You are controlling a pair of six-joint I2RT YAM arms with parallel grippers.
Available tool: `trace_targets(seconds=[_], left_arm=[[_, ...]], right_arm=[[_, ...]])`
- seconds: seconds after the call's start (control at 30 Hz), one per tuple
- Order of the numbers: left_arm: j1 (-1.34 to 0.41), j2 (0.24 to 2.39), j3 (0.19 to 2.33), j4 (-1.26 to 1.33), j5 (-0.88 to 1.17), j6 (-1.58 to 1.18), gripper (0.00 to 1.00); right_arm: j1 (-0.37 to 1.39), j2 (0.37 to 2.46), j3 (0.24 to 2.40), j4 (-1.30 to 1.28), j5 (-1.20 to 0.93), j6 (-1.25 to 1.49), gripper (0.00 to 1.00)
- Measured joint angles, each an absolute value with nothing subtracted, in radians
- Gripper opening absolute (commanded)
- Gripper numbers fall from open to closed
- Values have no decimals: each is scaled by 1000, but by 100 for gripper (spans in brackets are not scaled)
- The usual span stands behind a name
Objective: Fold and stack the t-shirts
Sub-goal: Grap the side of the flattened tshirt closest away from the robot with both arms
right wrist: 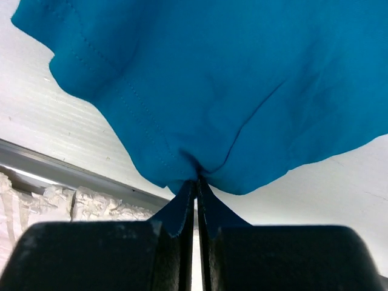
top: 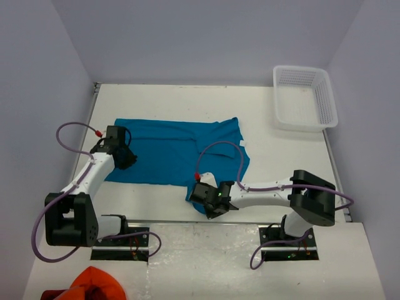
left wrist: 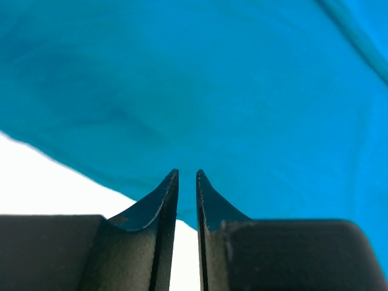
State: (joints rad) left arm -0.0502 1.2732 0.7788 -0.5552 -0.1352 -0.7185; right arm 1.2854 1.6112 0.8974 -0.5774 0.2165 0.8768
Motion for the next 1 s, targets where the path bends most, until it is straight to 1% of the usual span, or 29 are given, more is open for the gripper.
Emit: trace_targets(seconds=[0.17, 0.33, 0.43, 0.47, 0.57, 0.63, 0.67, 0.73, 0.77, 0.83, 0.9, 1.0], left_arm=[[48, 1275, 786, -629, -195, -762, 19], [59, 1279, 847, -711, -318, -793, 19], [62, 1279, 871, -750, -400, -810, 24], [66, 1279, 873, -764, -422, -820, 32], [79, 1277, 870, -804, -484, -843, 47], [87, 1269, 857, -810, -520, -854, 51], [91, 1261, 844, -812, -541, -859, 55], [97, 1246, 820, -826, -568, -873, 57], [100, 1244, 815, -833, -574, -877, 60], [119, 1243, 801, -828, -576, -881, 61], [167, 1243, 774, -805, -558, -876, 59], [280, 1246, 715, -755, -509, -850, 52]], right_arm=[[1284, 1610, 895, -563, 222, 854, 0], [1276, 1597, 876, -535, 210, 828, 0], [1273, 1590, 869, -530, 191, 817, 0], [1272, 1588, 867, -531, 186, 815, 0], [1272, 1577, 860, -538, 166, 810, 0], [1272, 1569, 857, -550, 162, 807, 0], [1272, 1562, 857, -560, 162, 806, 0], [1272, 1547, 857, -584, 162, 804, 0], [1272, 1540, 858, -594, 162, 803, 0], [1272, 1525, 858, -612, 162, 803, 0], [1272, 1509, 858, -629, 162, 804, 0], [1272, 1480, 858, -643, 161, 806, 0]])
